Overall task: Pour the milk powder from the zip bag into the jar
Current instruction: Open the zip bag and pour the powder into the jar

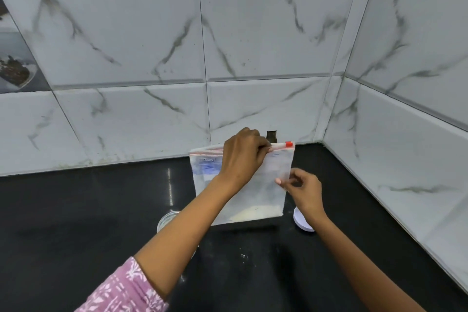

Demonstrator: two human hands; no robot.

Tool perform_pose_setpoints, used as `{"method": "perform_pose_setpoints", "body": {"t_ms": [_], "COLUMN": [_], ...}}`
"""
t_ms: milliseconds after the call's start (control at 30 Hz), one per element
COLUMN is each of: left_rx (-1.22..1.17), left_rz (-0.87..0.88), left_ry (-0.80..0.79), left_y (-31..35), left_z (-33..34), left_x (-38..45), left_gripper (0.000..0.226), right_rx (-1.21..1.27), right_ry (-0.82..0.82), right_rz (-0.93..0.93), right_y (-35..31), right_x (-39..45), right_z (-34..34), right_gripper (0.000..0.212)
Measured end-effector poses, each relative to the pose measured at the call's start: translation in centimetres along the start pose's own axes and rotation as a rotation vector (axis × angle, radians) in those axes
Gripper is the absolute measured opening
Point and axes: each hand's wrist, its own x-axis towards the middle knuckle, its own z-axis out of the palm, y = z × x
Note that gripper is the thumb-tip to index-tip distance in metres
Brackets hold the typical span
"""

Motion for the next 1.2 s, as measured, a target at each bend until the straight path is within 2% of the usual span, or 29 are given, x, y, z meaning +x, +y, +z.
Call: {"method": "perform_pose_setpoints", "body": {"t_ms": [200,333,400,500,600,767,933,1067,1200], "left_rx": [-0.231,-0.403,-0.453,-0.47,-0.505,-0.484,-0.509,-0.533,-0.542], "left_rz": [-0.196,-0.372,-0.473,-0.601,-0.675,-0.724,-0.721,-0.715,-0.725], "left_ry": [0.078,0.135,0.201,0.26,0.237,0.215,0.241,0.253,0.251], "left_y": [-0.9,-2.9,-4.4,-7.0,-9.0,-10.8,-11.8,-12.5,-13.0], "left_z": [-0.8,-1.4,-1.7,-2.3,-2.6,-2.2,-2.0,-1.9,-1.8], "left_x": [0.9,-0.3,-1.3,-3.1,-5.2,-7.1,-8.0,-8.6,-8.9], "left_gripper": [0.01,0.008,0.008,0.006,0.001,0.004,0.01,0.021,0.015], "right_rx": [-0.05,0.09,0.15,0.198,0.23,0.355,0.375,0.352,0.323], "right_ry": [0.07,0.097,0.14,0.22,0.181,0.062,-0.023,0.012,-0.019], "right_rz": [0.156,0.232,0.214,0.126,0.102,0.213,0.257,0.305,0.316], "right_y": [4.8,4.5,3.6,2.1,1.4,2.0,2.5,2.8,2.8], "right_x": [-1.0,-0.1,0.6,1.6,1.9,2.0,2.2,2.6,3.0], "right_z": [-1.2,-1.8,-1.9,-1.9,-1.5,-0.7,0.0,0.5,1.1], "right_gripper": [0.012,0.007,0.006,0.018,0.031,0.038,0.028,0.017,0.008]}}
